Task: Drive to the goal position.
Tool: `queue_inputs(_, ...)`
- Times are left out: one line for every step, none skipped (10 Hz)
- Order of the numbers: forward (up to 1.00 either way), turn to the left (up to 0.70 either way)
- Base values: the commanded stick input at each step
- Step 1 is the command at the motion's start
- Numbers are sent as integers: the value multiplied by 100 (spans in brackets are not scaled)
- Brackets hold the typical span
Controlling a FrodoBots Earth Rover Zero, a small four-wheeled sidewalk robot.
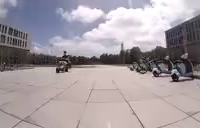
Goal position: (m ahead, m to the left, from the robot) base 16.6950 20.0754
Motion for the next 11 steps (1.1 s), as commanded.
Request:
queue_inputs(100, -15)
queue_inputs(100, -26)
queue_inputs(100, -14)
queue_inputs(100, 0)
queue_inputs(100, 0)
queue_inputs(100, -2)
queue_inputs(100, -6)
queue_inputs(100, -4)
queue_inputs(100, 0)
queue_inputs(100, 0)
queue_inputs(100, 0)
